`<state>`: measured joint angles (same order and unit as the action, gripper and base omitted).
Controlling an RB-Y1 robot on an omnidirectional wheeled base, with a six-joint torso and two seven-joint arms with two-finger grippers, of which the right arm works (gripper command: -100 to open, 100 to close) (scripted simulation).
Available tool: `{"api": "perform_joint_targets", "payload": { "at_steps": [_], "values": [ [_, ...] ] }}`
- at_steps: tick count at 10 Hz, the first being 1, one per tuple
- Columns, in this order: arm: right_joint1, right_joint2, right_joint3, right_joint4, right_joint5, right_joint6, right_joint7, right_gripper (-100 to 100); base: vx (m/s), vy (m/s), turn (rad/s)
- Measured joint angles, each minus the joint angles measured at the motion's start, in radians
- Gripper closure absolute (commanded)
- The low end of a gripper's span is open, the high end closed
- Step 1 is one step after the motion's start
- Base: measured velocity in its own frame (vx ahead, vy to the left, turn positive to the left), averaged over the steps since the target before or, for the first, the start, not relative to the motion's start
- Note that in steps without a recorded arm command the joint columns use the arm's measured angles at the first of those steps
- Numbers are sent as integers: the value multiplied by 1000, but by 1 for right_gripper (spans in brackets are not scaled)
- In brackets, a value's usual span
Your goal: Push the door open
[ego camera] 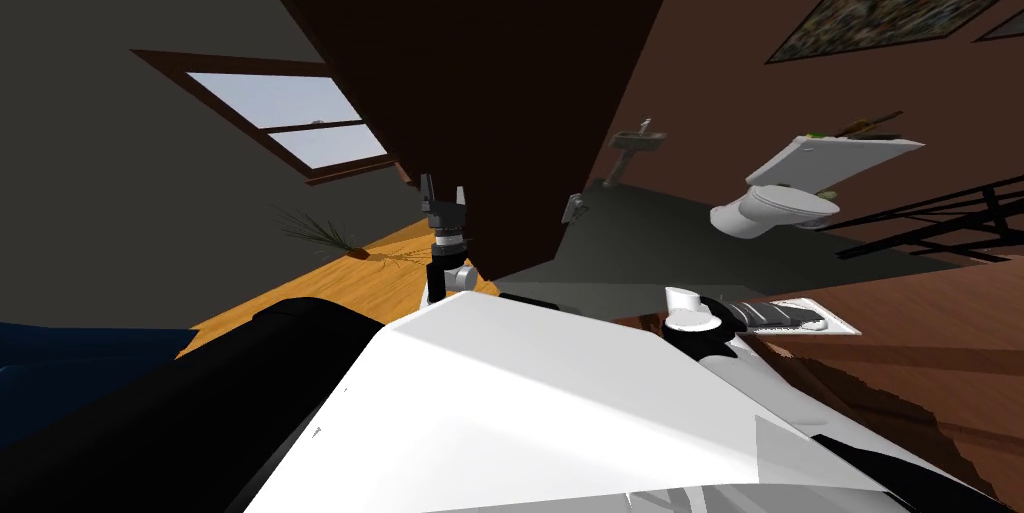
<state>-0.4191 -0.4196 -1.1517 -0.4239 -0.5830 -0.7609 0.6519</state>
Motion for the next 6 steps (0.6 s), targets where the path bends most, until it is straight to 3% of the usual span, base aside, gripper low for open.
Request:
{"api": "perform_joint_targets", "payload": {
  "at_steps": [1,2,6],
  "values": [
    [0,6,-6,-8,-3,-4,7,-100,16,-122,24],
    [0,6,-7,-10,-4,-4,9,100,-1,13,-14],
    [1,6,-7,-7,-4,-3,6,100,-5,32,-4]
  ]
}}
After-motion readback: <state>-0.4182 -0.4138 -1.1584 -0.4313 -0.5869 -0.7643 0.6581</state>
